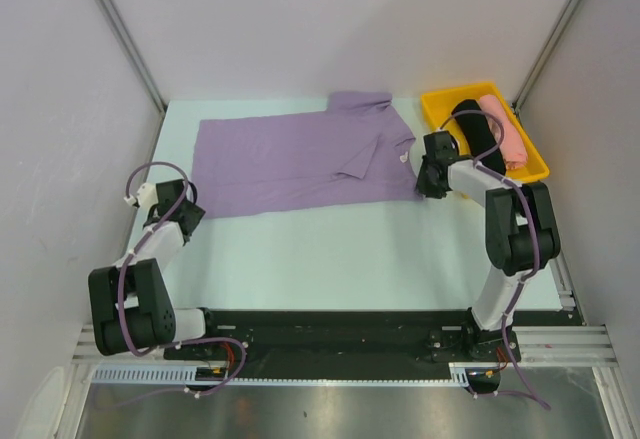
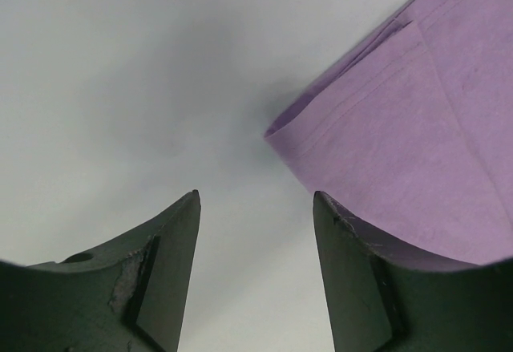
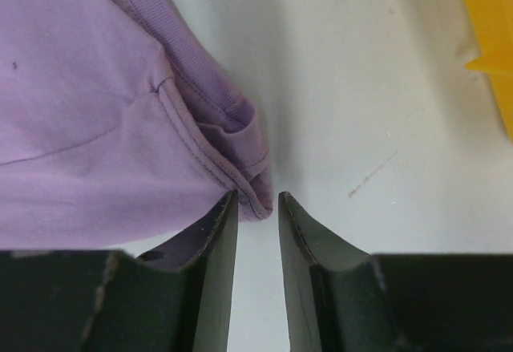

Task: Roll the t-shirts
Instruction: Fold the T-shirt at the center of the board.

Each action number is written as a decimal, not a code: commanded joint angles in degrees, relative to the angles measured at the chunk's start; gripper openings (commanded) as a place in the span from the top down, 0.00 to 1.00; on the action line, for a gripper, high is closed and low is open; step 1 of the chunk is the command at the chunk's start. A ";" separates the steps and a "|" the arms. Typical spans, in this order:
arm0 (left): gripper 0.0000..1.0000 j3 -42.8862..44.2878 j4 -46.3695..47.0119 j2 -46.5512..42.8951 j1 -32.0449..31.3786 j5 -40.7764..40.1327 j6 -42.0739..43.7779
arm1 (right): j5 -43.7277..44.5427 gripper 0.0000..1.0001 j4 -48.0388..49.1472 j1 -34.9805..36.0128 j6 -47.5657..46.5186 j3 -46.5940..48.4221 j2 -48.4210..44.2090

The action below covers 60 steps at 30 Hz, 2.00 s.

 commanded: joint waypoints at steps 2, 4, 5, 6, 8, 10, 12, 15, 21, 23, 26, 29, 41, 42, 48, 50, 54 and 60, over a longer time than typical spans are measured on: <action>0.37 1.95 4.06 3.74 0.71 0.05 -1.54 | -4.81 0.62 3.16 -0.28 3.94 -2.37 -6.37; 0.38 2.92 4.32 5.41 0.71 -0.40 -1.54 | -6.13 0.54 4.66 -0.28 5.09 -5.26 -8.66; 0.38 3.27 4.41 5.85 0.71 -0.48 -1.54 | -7.10 0.52 6.41 -0.28 6.32 -6.41 -9.45; 0.39 3.45 5.11 6.46 0.80 -0.40 -1.63 | -7.28 0.50 7.30 -0.28 6.94 -7.55 -10.58; 0.40 4.50 5.90 7.95 0.80 -0.14 -1.89 | -7.29 0.47 9.75 -0.63 8.08 -10.36 -11.56; 0.40 5.55 6.17 9.45 0.80 0.22 -1.80 | -9.47 0.44 12.91 -1.51 9.75 -12.56 -12.53; 0.40 6.00 6.69 10.07 0.80 0.74 -1.80 | -11.15 0.44 15.03 -1.95 11.50 -15.64 -13.14; 0.42 5.39 8.10 9.55 0.80 1.62 -1.98 | -10.62 0.42 18.90 -2.30 12.91 -18.90 -14.64; 0.41 4.41 8.90 9.63 1.15 1.36 -2.86 | -11.94 0.44 20.31 -2.92 14.06 -19.60 -12.62; 0.42 5.03 9.16 10.77 1.15 2.15 -3.03 | -11.68 0.44 22.86 -3.01 14.33 -19.87 -11.92; 0.45 6.26 9.16 11.91 1.24 2.50 -3.30 | -12.29 0.44 23.83 -3.53 15.03 -20.04 -10.95; 0.46 8.02 7.85 13.84 1.15 2.85 -3.65 | -11.95 0.44 24.71 -3.71 15.73 -20.04 -10.42; 0.62 11.62 4.94 17.71 1.15 3.38 -4.26 | -9.48 0.49 27.69 -3.97 15.56 -19.96 -5.50; 0.64 11.88 4.68 17.89 1.24 3.38 -4.18 | -9.31 0.51 27.87 -3.89 15.56 -19.78 -5.15; 0.99 11.71 3.80 16.75 1.15 2.33 -3.39 | -7.90 0.79 27.44 -3.89 14.33 -18.20 -4.00; 1.00 11.71 2.92 16.14 1.24 0.76 -2.51 | -7.90 0.91 26.30 -3.97 13.63 -16.80 -4.62; 1.00 11.36 -0.85 12.72 1.23 -2.68 -1.63 | -6.23 1.00 19.20 -4.06 13.19 -16.27 -8.65; 1.00 6.45 -5.78 4.81 1.24 -7.77 -0.49 | -4.30 1.00 10.66 -4.15 12.39 -20.13 -18.74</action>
